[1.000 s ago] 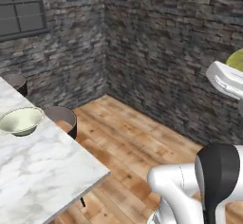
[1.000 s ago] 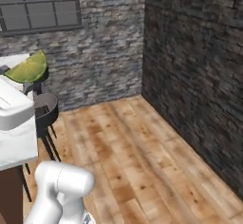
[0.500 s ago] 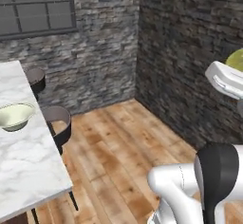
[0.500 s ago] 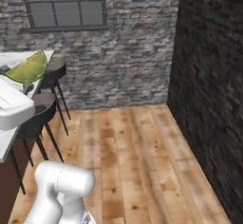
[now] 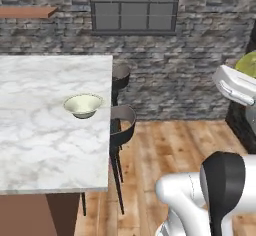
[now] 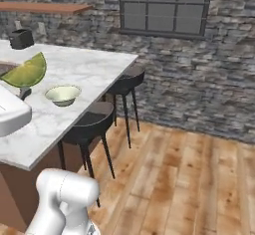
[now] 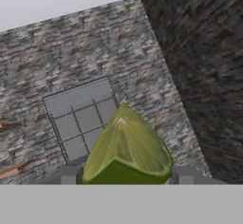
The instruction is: There is a bowl on the dining counter. Grab a lemon wedge from the fridge and place it in the bowl. Then get the liquor bottle and glass cup from the cabinet and place them next to the bowl.
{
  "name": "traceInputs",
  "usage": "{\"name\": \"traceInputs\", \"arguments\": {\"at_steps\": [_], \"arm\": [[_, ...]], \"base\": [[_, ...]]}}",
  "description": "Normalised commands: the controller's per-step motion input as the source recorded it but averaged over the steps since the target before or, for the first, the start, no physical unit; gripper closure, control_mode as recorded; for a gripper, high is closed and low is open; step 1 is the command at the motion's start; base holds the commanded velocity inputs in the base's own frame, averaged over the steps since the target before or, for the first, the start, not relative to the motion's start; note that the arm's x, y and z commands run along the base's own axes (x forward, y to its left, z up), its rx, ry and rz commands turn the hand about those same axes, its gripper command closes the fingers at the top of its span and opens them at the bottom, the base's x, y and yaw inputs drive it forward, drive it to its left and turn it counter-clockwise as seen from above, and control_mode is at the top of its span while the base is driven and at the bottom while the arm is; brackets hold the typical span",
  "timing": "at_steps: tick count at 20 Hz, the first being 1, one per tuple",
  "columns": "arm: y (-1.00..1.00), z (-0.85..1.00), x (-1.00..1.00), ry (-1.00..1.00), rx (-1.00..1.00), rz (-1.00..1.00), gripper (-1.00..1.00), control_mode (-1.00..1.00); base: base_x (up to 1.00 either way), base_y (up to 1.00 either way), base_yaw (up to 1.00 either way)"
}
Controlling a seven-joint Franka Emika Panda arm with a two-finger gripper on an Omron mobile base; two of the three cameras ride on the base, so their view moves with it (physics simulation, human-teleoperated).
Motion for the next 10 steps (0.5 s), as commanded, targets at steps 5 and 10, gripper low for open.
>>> {"name": "traceInputs", "arguments": {"at_steps": [5, 10], "arm": [[0.0, 0.0, 0.0, 0.0, 0.0, 0.0, 1.0, 1.0], [0.0, 0.0, 0.0, 0.0, 0.0, 0.0, 1.0, 1.0]], "base": [[0.63, -0.15, 0.75], [0.2, -0.61, 0.57]]}}
